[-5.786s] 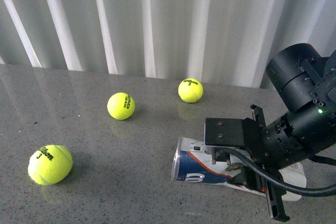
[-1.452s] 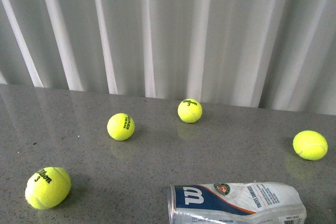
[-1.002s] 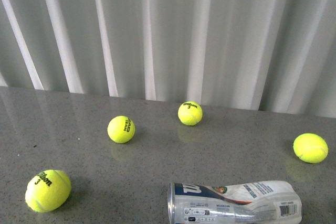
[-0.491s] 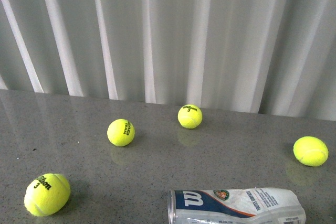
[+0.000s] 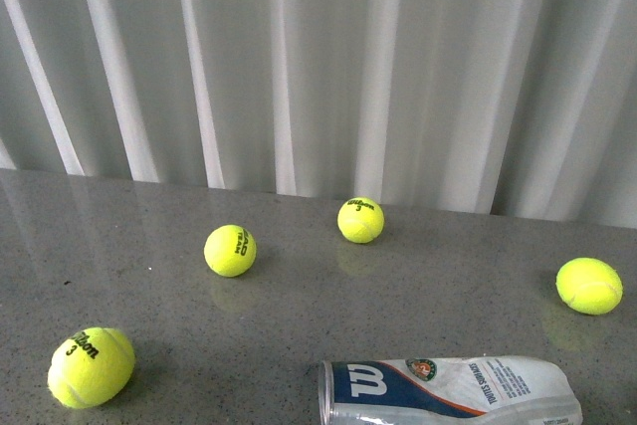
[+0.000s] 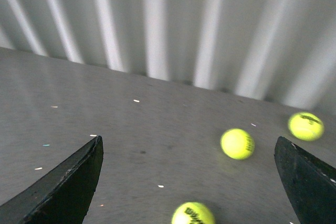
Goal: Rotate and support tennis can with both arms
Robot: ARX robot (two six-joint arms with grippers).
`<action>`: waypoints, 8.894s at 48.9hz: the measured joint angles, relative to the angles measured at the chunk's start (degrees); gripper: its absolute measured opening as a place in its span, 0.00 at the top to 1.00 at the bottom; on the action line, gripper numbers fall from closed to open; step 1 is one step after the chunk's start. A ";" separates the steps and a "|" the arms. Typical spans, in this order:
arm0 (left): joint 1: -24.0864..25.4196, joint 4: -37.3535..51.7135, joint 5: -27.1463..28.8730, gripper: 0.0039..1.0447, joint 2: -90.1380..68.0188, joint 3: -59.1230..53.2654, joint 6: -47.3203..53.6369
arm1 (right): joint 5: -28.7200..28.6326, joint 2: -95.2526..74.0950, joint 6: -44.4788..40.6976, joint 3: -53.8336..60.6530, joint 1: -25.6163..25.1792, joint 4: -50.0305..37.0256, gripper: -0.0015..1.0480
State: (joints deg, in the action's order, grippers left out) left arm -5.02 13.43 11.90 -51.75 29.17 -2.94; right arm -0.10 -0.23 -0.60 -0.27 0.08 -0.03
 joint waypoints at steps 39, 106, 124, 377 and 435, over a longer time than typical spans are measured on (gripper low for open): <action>-14.12 -3.67 -35.95 0.06 -60.96 23.93 -15.56 | 0.00 0.02 0.02 0.00 0.00 0.00 0.07; -26.18 4.61 -38.42 0.12 -63.10 25.40 -39.80 | 0.00 0.02 0.00 0.00 0.00 0.00 0.07; -26.67 5.46 -37.42 0.70 -63.95 25.42 -40.94 | 0.00 0.02 0.00 0.00 0.00 0.00 0.07; 4.63 10.58 -11.67 0.97 16.61 -18.45 2.97 | 0.02 0.02 0.00 0.00 0.00 0.00 0.07; 4.90 -1.84 -11.89 0.97 40.35 -27.78 2.82 | 0.02 0.02 0.00 0.00 0.00 0.00 0.07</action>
State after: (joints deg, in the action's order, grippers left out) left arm -0.12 11.60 0.01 -11.40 1.39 -0.12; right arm -0.08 -0.21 -0.60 -0.27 0.08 -0.03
